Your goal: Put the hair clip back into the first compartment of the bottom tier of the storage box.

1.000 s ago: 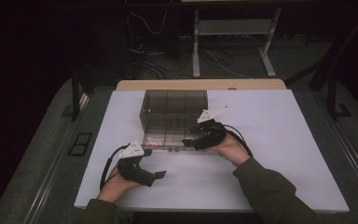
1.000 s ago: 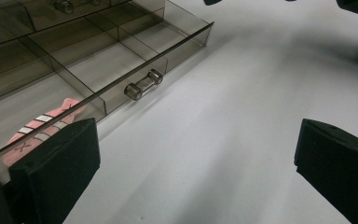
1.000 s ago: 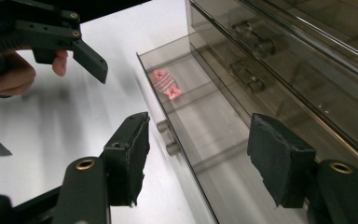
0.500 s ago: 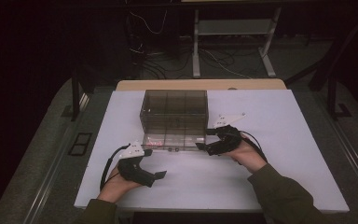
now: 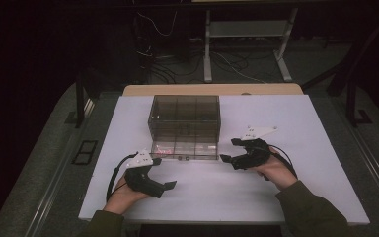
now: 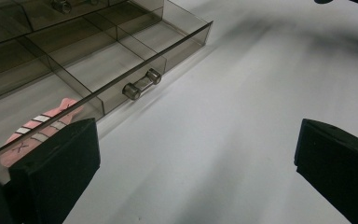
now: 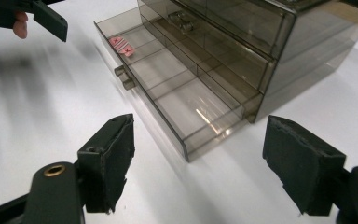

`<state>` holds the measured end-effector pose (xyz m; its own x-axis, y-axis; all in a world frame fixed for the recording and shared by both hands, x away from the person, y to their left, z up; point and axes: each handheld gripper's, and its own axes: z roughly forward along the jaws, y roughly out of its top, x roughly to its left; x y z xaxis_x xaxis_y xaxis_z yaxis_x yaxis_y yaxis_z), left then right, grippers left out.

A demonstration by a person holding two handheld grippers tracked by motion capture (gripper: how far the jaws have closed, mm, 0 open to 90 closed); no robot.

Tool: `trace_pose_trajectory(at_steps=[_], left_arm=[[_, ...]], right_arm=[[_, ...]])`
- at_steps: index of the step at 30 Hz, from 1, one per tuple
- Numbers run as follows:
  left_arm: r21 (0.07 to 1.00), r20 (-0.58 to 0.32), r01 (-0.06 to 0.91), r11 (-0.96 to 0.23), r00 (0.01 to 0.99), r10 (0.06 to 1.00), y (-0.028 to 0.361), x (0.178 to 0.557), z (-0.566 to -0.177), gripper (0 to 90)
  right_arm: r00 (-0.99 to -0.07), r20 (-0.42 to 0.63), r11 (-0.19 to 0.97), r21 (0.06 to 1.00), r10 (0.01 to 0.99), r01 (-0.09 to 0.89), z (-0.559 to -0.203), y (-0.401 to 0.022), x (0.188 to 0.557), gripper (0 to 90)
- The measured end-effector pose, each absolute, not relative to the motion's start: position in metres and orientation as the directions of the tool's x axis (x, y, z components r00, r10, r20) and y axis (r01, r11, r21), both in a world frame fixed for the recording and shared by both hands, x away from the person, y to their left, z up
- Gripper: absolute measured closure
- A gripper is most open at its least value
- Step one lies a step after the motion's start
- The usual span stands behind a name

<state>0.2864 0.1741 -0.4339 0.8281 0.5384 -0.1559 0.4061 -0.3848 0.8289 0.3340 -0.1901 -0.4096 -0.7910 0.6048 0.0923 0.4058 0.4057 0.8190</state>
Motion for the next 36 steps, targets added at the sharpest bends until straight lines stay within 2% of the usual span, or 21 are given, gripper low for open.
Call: trace_pose_trajectory(at_steps=[10,36], left_arm=[[0.829,-0.157,0.407,-0.382,0.827,0.540,0.174,0.286,-0.434,0.0],[0.829,-0.157,0.410,-0.381,0.824,0.545,0.174,0.286,-0.434,0.0]], right_arm=[[-0.783,0.086,0.399,0.823,0.616,0.405,-0.414,-0.208,0.318,19.9],[-0.703,0.070,0.332,0.845,0.707,0.418,-0.424,-0.270,0.286,17.4]])
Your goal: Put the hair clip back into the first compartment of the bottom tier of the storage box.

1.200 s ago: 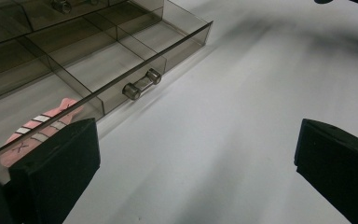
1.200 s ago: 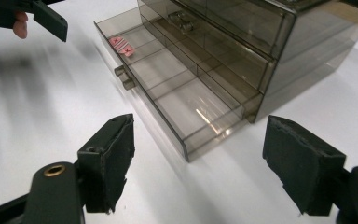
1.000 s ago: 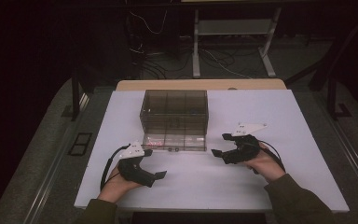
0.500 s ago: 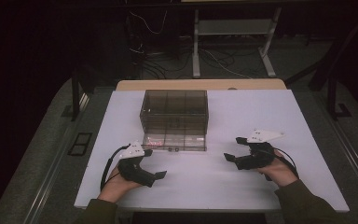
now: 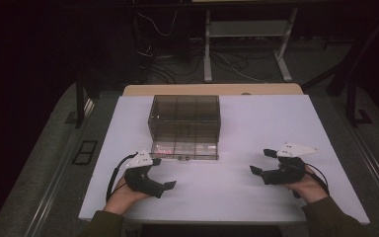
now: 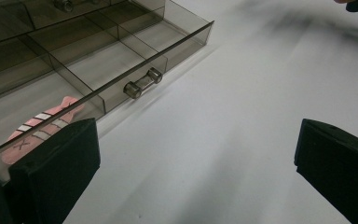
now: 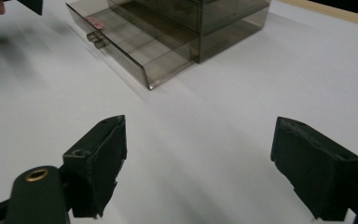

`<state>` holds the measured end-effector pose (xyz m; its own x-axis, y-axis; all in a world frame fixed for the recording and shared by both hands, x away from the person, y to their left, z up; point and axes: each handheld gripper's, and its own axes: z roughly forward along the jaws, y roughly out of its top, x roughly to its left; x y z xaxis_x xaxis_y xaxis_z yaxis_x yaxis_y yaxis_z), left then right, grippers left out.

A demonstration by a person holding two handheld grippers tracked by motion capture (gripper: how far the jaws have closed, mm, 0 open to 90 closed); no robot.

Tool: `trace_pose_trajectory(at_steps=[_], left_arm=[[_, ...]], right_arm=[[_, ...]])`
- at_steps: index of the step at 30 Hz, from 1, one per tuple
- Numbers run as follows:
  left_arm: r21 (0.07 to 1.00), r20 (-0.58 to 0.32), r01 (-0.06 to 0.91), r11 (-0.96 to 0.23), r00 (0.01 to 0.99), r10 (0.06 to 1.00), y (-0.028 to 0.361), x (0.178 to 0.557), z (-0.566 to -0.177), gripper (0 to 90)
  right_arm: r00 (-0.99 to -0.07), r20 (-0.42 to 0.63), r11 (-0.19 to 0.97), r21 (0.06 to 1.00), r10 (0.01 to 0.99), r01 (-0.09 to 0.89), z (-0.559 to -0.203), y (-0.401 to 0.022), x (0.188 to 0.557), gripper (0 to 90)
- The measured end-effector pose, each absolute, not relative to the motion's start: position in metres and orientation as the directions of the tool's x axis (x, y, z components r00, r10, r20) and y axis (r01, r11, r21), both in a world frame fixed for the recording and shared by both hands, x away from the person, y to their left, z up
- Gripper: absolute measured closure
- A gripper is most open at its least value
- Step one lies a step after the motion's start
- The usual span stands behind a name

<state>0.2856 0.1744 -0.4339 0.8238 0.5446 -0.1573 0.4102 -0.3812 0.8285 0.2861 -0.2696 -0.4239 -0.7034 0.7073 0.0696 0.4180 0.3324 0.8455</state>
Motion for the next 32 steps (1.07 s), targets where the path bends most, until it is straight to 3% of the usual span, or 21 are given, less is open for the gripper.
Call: trace_pose_trajectory(at_steps=[32], left_arm=[[0.825,-0.149,0.407,-0.392,0.826,0.544,0.174,0.286,-0.434,0.0]], right_arm=[[-0.664,0.092,0.299,0.841,0.742,0.450,-0.438,-0.301,0.263,17.4]])
